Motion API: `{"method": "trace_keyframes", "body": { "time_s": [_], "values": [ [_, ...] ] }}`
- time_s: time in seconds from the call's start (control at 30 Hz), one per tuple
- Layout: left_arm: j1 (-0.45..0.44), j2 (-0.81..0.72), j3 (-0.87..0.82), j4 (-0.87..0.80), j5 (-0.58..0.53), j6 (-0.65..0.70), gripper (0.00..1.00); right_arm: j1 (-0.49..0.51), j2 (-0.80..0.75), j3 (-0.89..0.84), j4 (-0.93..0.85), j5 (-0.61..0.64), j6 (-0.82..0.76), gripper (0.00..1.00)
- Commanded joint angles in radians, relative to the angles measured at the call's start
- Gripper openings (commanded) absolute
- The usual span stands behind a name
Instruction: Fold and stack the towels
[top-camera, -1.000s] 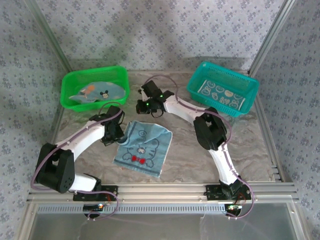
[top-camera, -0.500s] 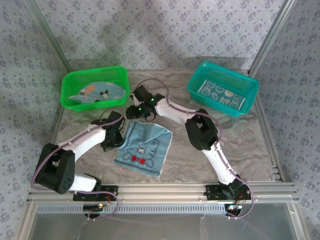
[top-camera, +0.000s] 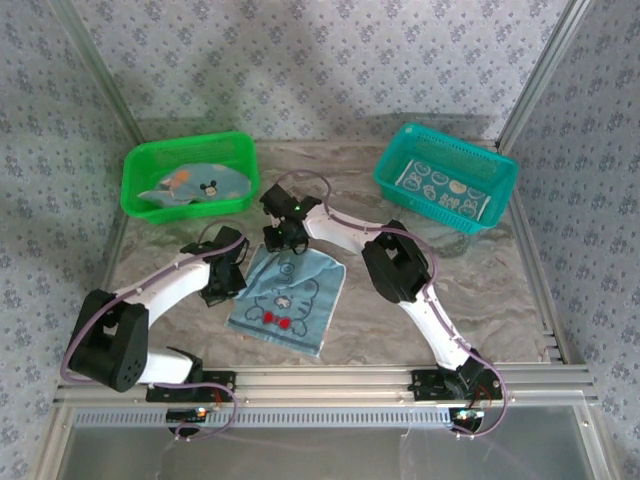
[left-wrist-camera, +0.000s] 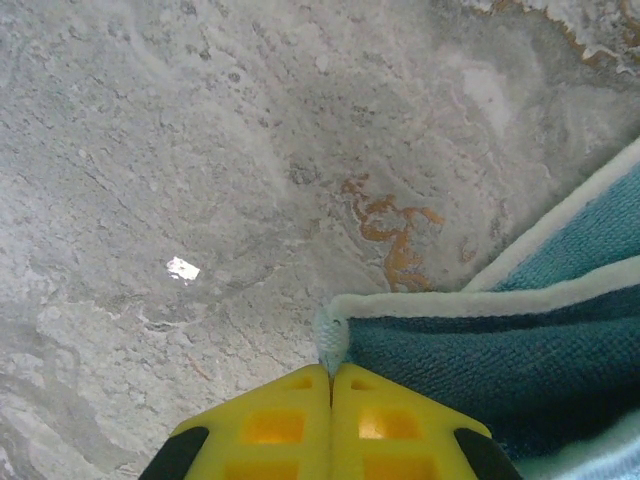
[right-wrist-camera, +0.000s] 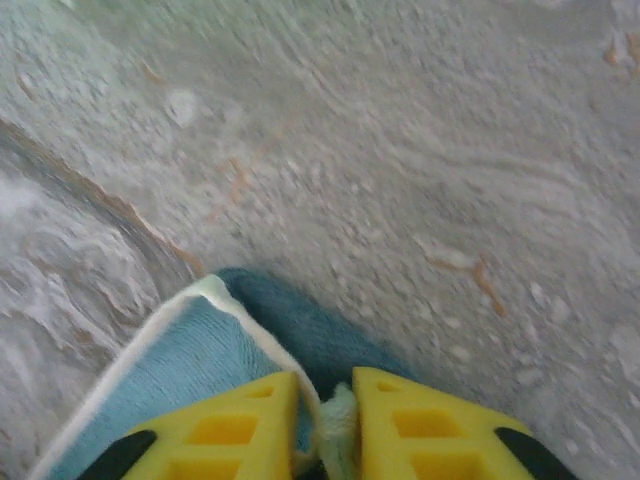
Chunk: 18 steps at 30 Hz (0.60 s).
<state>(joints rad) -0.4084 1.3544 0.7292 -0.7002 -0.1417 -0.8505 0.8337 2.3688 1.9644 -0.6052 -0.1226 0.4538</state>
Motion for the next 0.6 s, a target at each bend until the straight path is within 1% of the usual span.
{"method": "trace_keyframes", "body": {
  "time_s": [0.0,0.1,0.3,0.37,0.43,0.47,0.57],
  "values": [
    [-0.007,-0.017,-0.010,0.001,0.006,-0.010,0.00,-0.001,-0.116,-0.060,0.027,0.045,-0.011,0.16],
    [-0.007,-0.016,-0.011,0.002,0.003,-0.012,0.00,0.001,-0.191,-0.132,0.057,0.051,-0.008,0.13],
    [-0.006,-0.005,-0.017,0.014,0.003,-0.015,0.00,0.036,-0.371,-0.341,0.120,0.078,0.006,0.16],
    [-0.007,0.004,-0.017,0.016,0.003,-0.013,0.00,0.054,-0.420,-0.422,0.142,0.065,0.024,0.19],
    [-0.006,0.013,-0.019,0.016,0.007,-0.009,0.00,0.082,-0.464,-0.508,0.177,0.050,0.039,0.27],
    [-0.007,0.018,-0.020,0.016,0.009,-0.007,0.00,0.098,-0.478,-0.546,0.191,0.044,0.048,0.29],
    [-0.006,0.027,-0.023,0.015,0.014,-0.001,0.00,0.126,-0.490,-0.626,0.205,0.021,0.075,0.29]
  ]
}}
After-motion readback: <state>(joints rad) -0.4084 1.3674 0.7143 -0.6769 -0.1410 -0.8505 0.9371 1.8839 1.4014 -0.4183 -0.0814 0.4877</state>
